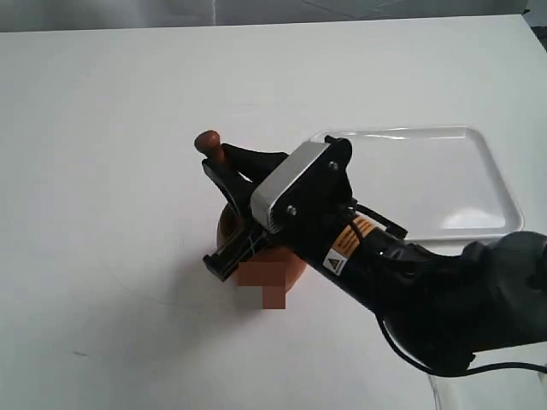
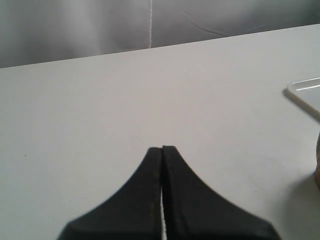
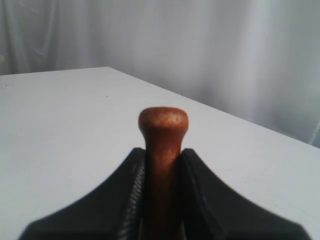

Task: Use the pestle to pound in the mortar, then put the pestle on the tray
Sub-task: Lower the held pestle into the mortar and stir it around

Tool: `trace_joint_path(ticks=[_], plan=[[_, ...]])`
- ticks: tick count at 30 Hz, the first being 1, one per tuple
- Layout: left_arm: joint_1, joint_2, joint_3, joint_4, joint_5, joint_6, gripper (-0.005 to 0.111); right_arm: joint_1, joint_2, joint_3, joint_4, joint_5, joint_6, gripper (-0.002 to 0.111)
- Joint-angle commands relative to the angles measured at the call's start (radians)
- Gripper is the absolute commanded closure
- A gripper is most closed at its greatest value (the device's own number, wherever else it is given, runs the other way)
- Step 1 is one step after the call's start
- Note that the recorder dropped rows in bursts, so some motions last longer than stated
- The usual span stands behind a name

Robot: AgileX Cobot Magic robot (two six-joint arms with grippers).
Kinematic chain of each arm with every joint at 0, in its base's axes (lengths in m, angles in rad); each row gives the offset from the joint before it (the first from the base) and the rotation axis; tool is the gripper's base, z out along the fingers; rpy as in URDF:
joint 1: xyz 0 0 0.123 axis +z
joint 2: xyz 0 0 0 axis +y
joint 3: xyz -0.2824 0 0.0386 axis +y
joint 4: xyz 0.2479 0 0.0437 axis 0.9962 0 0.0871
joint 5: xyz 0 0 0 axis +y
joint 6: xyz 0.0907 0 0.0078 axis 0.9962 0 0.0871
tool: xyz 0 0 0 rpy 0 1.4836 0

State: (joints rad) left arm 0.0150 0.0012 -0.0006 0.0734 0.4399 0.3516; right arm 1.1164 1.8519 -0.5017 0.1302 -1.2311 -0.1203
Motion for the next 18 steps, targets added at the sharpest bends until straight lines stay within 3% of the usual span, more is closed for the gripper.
trace_joint_path(ticks=[1,9,18], plan=[[-0.008,-0.001,0.001,-0.007,-0.003,-0.008,0.107,0.001,-0.124,0.004,-0.006,0.010,-0.011,0.108],[-0.008,-0.001,0.001,-0.007,-0.003,-0.008,0.107,0.001,-0.318,0.004,-0.043,0.010,-0.036,0.108],[-0.008,-0.001,0.001,-0.007,-0.003,-0.008,0.107,0.001,-0.216,0.004,-0.043,0.044,-0.051,0.108]])
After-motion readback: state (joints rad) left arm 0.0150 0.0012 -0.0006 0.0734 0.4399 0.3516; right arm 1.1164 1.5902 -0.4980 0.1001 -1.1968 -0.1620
